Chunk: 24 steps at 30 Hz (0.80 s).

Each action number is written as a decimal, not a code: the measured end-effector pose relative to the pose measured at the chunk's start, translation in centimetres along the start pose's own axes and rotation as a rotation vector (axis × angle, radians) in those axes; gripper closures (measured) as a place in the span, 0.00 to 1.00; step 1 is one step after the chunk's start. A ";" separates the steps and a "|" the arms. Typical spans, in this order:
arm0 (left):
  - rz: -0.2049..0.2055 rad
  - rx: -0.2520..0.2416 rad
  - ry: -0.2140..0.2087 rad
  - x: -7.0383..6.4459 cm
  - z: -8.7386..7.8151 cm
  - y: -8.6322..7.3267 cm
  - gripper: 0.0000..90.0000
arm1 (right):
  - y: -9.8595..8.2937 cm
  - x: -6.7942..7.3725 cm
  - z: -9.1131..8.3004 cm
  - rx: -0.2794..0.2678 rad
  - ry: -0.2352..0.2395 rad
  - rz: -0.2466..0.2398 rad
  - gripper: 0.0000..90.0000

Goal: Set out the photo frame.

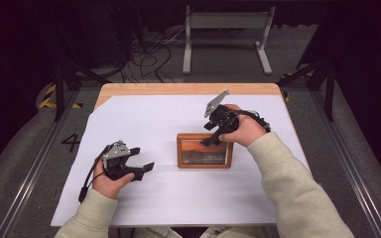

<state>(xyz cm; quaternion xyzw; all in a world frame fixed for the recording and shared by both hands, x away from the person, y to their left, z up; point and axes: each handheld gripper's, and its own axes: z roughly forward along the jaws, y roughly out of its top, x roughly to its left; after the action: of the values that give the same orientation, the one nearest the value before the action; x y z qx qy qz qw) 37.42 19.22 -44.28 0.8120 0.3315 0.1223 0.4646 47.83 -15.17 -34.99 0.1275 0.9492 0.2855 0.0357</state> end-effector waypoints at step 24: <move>0.021 -0.015 -0.006 -1.0 -0.8 0.2 0.11 | -6.6 3.4 -8.1 -0.256 -0.211 0.179 0.07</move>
<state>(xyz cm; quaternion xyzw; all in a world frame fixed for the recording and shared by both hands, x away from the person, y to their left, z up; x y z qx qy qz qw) 36.33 19.05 -43.54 0.8121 0.3207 0.1273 0.4706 41.98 -23.94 -31.84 0.2348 0.8810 0.3912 0.1255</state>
